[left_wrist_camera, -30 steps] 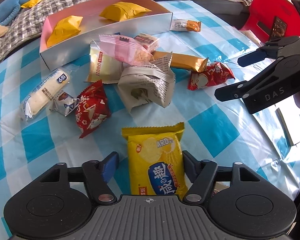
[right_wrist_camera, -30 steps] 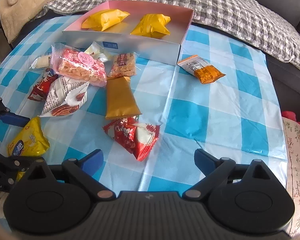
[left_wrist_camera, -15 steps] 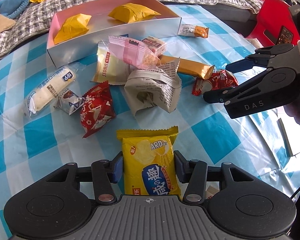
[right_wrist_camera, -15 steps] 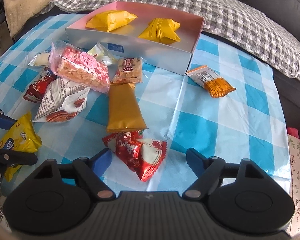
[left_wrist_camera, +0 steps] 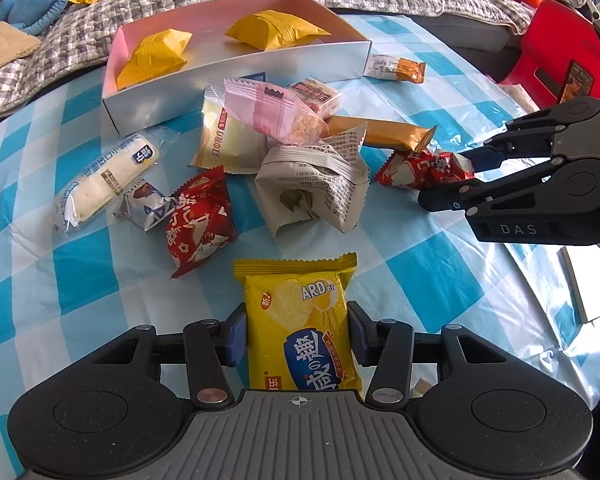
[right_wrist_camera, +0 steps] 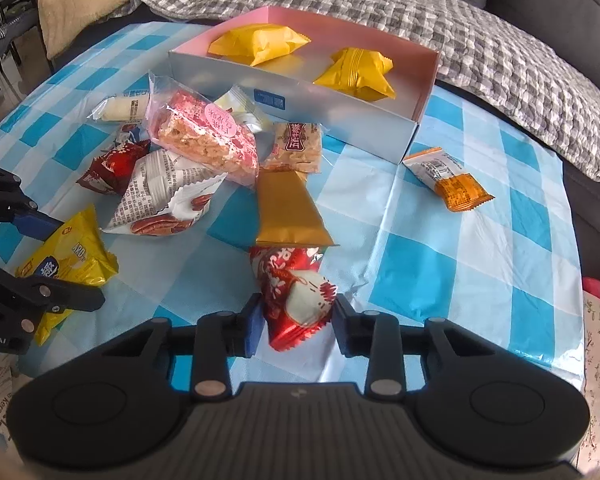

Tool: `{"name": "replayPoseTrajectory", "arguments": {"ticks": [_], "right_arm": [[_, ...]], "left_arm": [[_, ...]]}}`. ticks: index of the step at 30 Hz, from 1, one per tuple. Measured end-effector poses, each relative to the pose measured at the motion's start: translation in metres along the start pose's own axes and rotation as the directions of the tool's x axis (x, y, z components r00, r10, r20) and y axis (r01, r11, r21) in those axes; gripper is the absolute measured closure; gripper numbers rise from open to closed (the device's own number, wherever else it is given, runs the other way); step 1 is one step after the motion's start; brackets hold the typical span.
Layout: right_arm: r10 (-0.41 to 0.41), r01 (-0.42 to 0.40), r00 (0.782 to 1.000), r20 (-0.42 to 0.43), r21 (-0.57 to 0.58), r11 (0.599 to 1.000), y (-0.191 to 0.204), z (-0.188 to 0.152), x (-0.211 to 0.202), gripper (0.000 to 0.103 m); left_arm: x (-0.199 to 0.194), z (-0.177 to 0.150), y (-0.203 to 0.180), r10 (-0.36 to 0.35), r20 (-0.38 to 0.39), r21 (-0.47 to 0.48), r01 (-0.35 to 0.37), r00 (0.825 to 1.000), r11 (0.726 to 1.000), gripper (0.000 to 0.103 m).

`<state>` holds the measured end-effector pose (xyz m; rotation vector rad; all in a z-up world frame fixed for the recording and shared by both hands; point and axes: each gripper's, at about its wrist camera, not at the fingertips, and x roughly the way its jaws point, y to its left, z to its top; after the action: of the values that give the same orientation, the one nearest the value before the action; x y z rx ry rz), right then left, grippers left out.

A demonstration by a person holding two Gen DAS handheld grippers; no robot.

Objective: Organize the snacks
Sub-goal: 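Grasp the red-and-white candy packet with the right tool while the left tool holds the chip bag, then carry the chip bag and candy packet into the pink box and open both tools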

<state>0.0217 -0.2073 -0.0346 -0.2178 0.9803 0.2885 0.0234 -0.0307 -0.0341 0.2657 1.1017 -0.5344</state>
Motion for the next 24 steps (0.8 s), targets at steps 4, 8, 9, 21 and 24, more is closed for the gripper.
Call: {"name": "replayPoseTrajectory", "arguments": {"ticks": [4,8,9,21,24], "right_arm": [[0.024,-0.024,1.0,-0.005,0.024,0.999,-0.001,0.0,-0.002,0.073],[0.076,-0.076,0.997,0.0,0.061,0.995,-0.003,0.0,-0.007,0.074],[0.086,-0.086,0.996,0.002,0.066,0.994,-0.004,0.0,-0.009,0.077],[0.184,-0.189,0.981,0.058,0.097,0.977,0.002,0.002,-0.033,0.084],[0.183,-0.19,0.98,0.074,0.091,0.978,0.002,0.003,-0.038,0.086]], "left_arm": [[-0.003,0.002,0.003,-0.003,0.008,-0.013,0.003,1.0,1.0,0.056],[-0.007,0.003,0.004,-0.016,0.018,-0.021,0.017,1.0,1.0,0.056],[-0.008,0.003,0.004,-0.02,0.022,-0.023,0.021,1.0,1.0,0.056],[-0.025,0.007,0.002,-0.022,0.076,-0.017,0.024,0.997,1.0,0.056],[-0.027,0.008,0.001,-0.021,0.085,-0.019,0.022,0.996,1.0,0.056]]}}
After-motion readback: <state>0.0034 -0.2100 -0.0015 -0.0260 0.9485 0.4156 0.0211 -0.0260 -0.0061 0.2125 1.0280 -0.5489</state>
